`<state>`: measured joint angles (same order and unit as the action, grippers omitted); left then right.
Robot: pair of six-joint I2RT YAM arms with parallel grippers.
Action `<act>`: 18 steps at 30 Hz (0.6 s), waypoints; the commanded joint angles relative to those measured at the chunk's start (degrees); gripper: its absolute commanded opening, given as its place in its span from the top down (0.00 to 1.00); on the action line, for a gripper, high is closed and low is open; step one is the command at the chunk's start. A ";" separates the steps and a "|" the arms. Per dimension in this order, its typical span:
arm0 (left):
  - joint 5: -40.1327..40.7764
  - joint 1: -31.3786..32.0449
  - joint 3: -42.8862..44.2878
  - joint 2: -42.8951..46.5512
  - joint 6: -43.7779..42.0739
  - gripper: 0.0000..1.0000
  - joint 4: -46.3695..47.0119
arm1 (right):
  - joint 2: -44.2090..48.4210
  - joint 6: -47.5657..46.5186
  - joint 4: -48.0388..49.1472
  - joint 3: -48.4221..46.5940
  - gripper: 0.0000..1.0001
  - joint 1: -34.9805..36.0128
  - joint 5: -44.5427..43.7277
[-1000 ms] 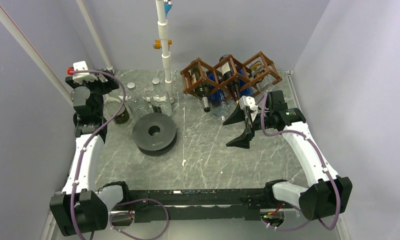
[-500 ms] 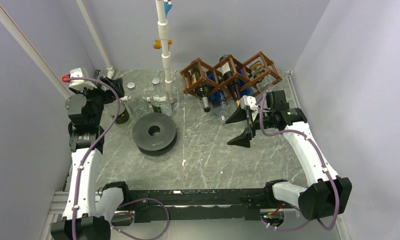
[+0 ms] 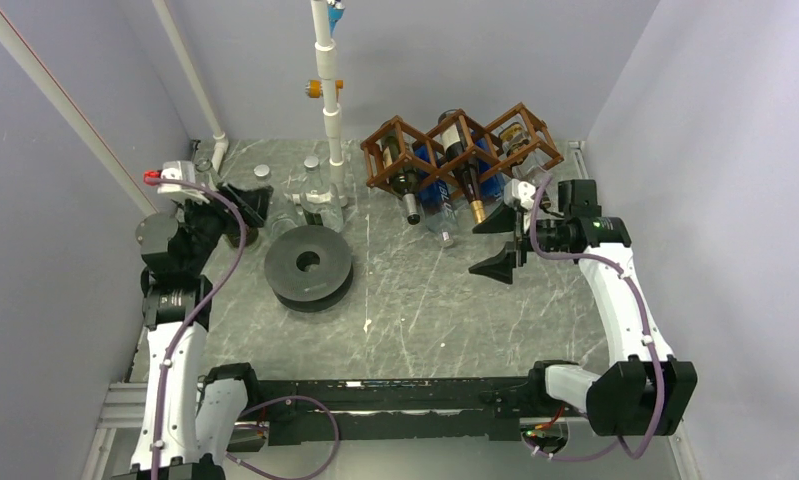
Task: Take the wine bottle off the wine rack
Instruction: Place the wine bottle at the center of the board, then pick up the wine bottle from the wine rack.
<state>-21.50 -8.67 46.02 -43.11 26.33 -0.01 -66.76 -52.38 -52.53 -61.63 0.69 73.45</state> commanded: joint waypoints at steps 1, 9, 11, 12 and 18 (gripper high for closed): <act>-9.65 0.86 -2.73 2.41 0.21 0.00 1.79 | 0.07 0.33 1.90 0.34 0.00 -3.99 1.53; -16.96 4.41 -8.61 3.15 -6.20 0.01 -1.44 | -1.55 2.70 4.38 0.97 0.00 -8.63 0.44; -18.12 4.55 -9.04 3.13 -6.60 0.01 -2.85 | -1.86 3.21 4.86 0.77 0.00 -9.30 -0.61; -18.03 4.54 -8.77 3.20 -7.39 0.01 -4.43 | -1.96 3.82 5.38 0.68 0.00 -9.44 -1.42; -13.84 4.62 -7.98 5.54 -10.12 0.01 -9.45 | -1.83 9.10 9.12 -0.69 0.00 -9.57 -6.86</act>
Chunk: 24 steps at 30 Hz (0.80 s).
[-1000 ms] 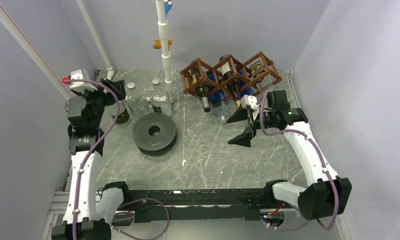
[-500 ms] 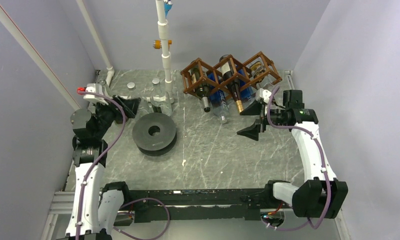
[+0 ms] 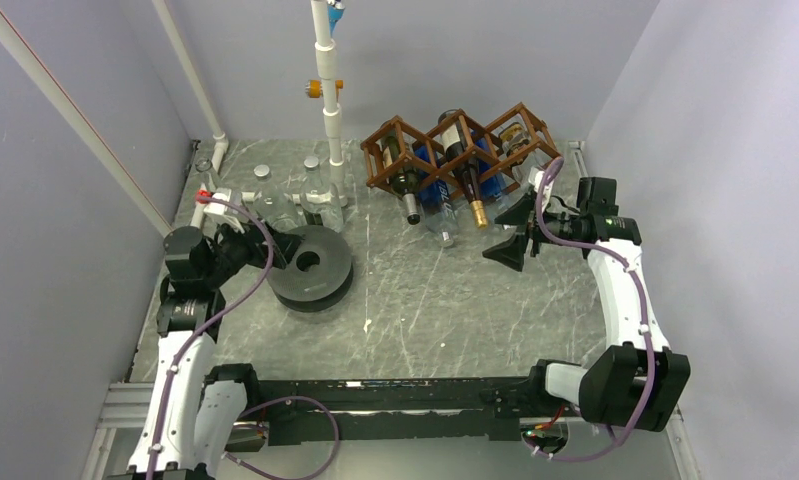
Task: Take the wine bottle off the wine rack
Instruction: Pick up the wine bottle from the wine rack.
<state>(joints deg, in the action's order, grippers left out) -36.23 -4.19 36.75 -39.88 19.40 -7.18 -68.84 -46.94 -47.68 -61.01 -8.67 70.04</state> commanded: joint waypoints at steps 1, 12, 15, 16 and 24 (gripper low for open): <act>1.72 0.14 1.30 2.91 -3.61 0.01 -3.07 | 0.00 3.90 4.14 -1.69 0.00 -0.21 -4.58; 2.59 0.19 -0.30 6.30 -3.74 0.00 -3.96 | -5.69 10.00 3.22 -10.18 0.00 2.79 -12.66; 2.64 0.14 -0.28 6.47 -3.92 0.00 -4.07 | -7.37 12.61 3.77 -13.11 0.00 7.79 -17.76; 2.80 0.15 -0.34 6.56 -3.91 0.00 -4.07 | -8.03 13.77 4.15 -14.13 0.00 10.01 -19.77; 3.99 0.15 -0.20 6.38 -4.42 0.00 -4.78 | -17.04 26.54 7.48 -22.81 0.00 24.88 -34.01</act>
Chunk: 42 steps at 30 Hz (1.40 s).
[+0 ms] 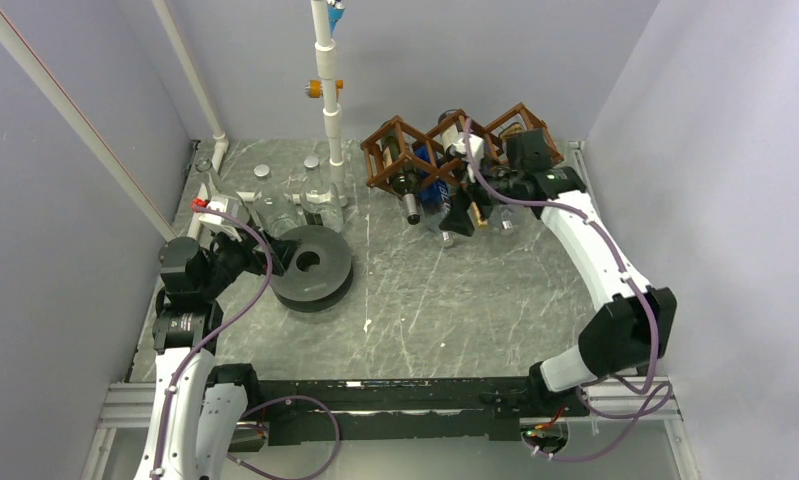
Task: Take the wine bottle off the wine rack
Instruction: Pick up the wine bottle from the wine rack.
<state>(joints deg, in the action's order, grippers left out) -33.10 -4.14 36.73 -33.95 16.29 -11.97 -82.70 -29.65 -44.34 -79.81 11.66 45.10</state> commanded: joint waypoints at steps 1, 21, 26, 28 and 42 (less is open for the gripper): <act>1.06 0.10 -0.17 0.47 -1.39 0.00 -0.06 | -3.87 11.30 5.90 -4.16 0.00 5.63 -10.55; 1.26 -0.07 0.05 0.17 -1.84 0.01 -0.36 | -17.11 44.70 28.33 -6.99 0.06 17.34 -39.51; 1.28 -0.14 0.01 0.20 -1.81 0.01 -0.34 | -20.18 46.87 28.94 -8.34 0.12 18.00 -39.05; 1.20 -0.24 0.02 0.18 -1.83 0.00 -0.34 | -20.67 47.35 29.71 -7.87 0.15 18.61 -41.27; 0.85 -0.73 0.01 0.39 -1.65 0.01 -0.18 | -23.34 50.76 33.73 -4.74 0.28 22.74 -51.92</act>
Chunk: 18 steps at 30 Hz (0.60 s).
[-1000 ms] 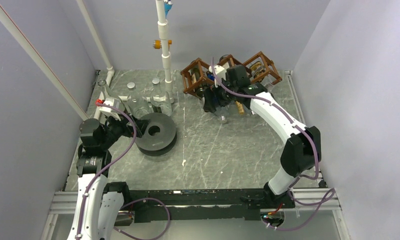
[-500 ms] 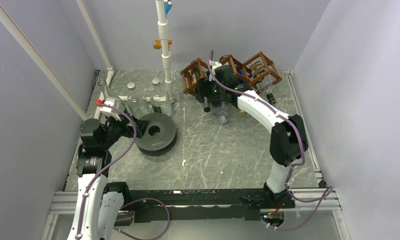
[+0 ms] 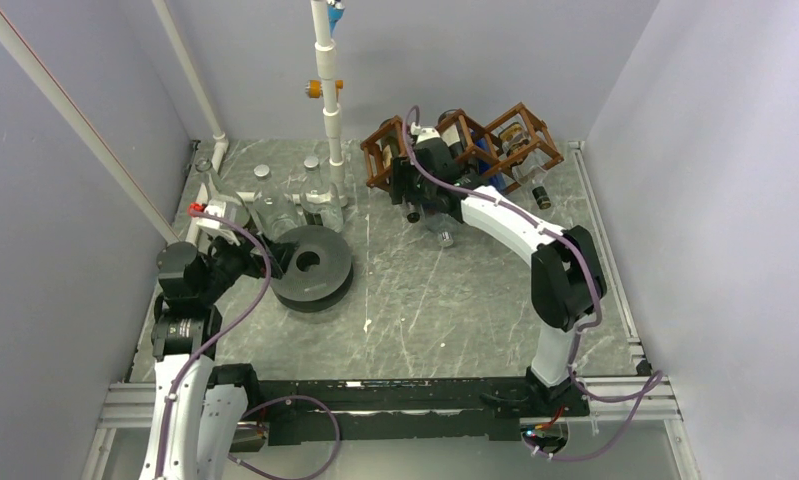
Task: Take the wine bottle off the wine rack
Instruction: Pick up the wine bottle from the wine rack.
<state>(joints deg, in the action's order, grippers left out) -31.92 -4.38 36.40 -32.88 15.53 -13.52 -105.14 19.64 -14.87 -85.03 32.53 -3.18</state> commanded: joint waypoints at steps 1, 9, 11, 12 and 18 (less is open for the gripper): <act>-0.38 -0.53 0.40 -0.77 -0.93 0.01 1.33 | -0.93 1.68 4.56 0.79 0.28 1.98 -4.01; -0.44 -0.71 0.34 -0.69 -0.81 0.01 1.39 | -1.73 2.07 5.66 1.41 0.31 2.27 -5.21; -0.51 -0.72 0.35 -0.69 -0.83 0.01 1.39 | -1.73 1.96 5.92 1.41 0.34 2.27 -5.08; -0.51 -0.72 0.34 -0.69 -0.77 0.01 1.47 | -1.81 1.83 5.89 1.30 0.36 2.27 -5.19; -0.51 -0.80 0.27 -0.78 -0.80 0.01 1.48 | -2.49 2.07 6.12 1.27 0.37 2.27 -5.28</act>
<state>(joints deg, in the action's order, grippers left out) -31.99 -4.86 36.34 -33.95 15.53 -13.39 -107.26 21.04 -12.64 -83.50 34.59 -7.51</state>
